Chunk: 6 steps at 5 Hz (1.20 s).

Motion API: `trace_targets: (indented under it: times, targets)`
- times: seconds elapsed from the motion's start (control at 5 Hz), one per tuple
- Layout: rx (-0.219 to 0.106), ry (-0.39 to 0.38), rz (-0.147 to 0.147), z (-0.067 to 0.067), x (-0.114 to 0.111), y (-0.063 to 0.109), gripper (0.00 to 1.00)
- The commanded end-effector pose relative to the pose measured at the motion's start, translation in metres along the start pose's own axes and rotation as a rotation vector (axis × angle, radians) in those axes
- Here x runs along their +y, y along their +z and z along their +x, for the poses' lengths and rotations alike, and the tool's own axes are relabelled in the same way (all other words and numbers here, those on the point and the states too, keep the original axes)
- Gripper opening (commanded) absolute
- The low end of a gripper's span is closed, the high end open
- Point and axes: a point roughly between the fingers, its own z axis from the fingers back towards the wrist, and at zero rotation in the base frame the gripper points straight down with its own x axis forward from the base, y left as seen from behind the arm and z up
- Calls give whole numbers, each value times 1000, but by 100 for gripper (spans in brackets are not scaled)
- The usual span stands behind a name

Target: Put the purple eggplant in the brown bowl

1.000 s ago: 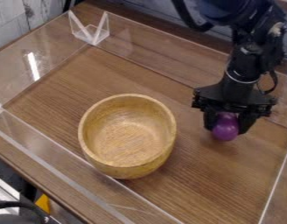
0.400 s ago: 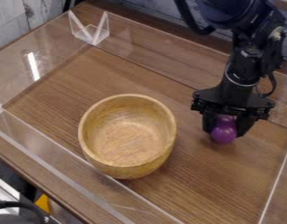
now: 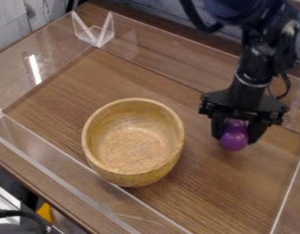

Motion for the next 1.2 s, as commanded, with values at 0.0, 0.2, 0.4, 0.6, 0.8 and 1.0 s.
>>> trace_targets:
  times: [0.0,0.2,0.4,0.6,0.8,1.0]
  targets:
    - [-44,-6,-74,1,18,41,0]
    - [-41,-41,-93,-8,46,55,0]
    - [-46,-73,-92,-12,54,54,0]
    - [-49,-115,-88,-16,59,51,0]
    - [-50,-131,-81,-19,63,49,0]
    - [-51,-144,-75,-22,67,48,0]
